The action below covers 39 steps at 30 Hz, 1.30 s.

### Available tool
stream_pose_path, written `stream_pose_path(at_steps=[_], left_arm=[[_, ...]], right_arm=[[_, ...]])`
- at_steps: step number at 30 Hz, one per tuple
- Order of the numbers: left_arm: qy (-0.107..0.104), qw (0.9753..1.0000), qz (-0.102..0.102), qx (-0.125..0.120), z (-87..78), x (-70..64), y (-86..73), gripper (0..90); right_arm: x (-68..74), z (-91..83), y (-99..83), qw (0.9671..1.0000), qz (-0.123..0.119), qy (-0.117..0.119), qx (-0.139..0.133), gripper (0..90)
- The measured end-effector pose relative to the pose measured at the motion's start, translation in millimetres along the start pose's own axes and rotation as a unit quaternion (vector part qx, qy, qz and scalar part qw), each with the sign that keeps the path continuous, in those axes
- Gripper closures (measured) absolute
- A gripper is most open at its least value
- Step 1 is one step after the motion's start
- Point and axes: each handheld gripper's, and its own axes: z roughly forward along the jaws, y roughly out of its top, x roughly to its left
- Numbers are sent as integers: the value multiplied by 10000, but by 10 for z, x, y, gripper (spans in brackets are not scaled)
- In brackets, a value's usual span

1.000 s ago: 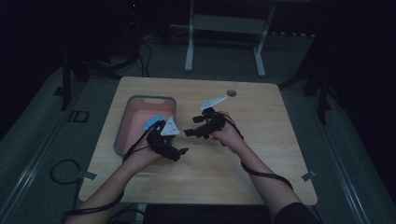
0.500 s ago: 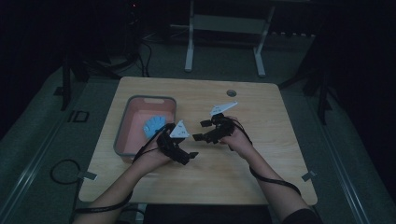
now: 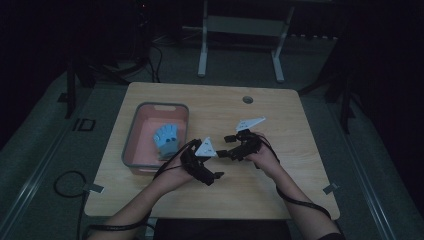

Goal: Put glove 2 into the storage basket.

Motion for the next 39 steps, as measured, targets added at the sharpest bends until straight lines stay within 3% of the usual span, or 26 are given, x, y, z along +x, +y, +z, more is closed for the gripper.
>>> stream_pose_path(at_steps=[10, 14, 20, 39], left_arm=[[-178, 9998, 128, 14, 175, -156, 27, 59], [-366, 9993, 49, -16, 244, -173, 6, 58], [-341, 9992, 170, 69, 369, -227, -37, 58], [-485, 9986, 183, 83, 589, -328, -155, 58]], right_arm=[[-18, -178, -236, 9998, 134, -66, -96, 170], [-21, -203, -332, 9998, 177, -80, -87, 170], [-15, -211, -467, 9997, 232, -68, -27, 170], [30, -201, -749, 9997, 232, -47, 73, 170]])
